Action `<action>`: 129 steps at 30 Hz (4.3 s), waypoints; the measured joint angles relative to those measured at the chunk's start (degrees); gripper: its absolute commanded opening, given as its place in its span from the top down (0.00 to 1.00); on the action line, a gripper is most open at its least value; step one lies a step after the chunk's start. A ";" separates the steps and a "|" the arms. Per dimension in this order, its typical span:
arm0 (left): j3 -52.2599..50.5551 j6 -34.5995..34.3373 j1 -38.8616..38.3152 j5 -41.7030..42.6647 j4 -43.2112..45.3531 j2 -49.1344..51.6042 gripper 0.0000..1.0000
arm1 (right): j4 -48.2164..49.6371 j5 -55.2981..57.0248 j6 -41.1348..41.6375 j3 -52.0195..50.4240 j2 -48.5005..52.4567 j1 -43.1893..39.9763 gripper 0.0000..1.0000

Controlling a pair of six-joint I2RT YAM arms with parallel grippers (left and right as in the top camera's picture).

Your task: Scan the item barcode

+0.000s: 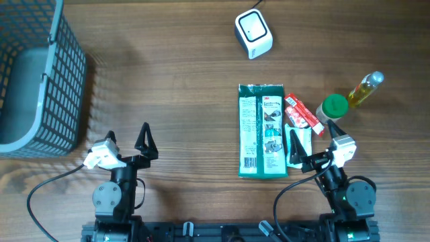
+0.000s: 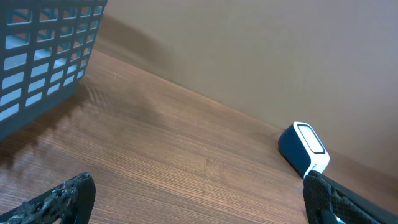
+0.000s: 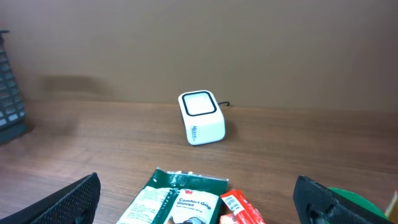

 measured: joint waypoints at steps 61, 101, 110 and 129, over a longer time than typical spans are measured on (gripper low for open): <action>0.00 0.46 0.00 -4.39 0.46 0.00 0.00 | -0.46 6.23 6.10 0.00 0.00 -2.97 0.00; 0.00 14.34 0.00 2.93 -0.28 1.68 0.00 | -0.46 6.23 6.10 0.00 0.00 -2.97 0.00; 0.02 14.34 0.00 2.93 -0.28 1.68 0.00 | -0.46 6.23 6.10 0.00 0.00 -2.97 0.00; 0.02 14.34 0.00 2.93 -0.28 1.68 0.00 | -0.46 6.23 6.10 0.00 0.00 -2.97 0.00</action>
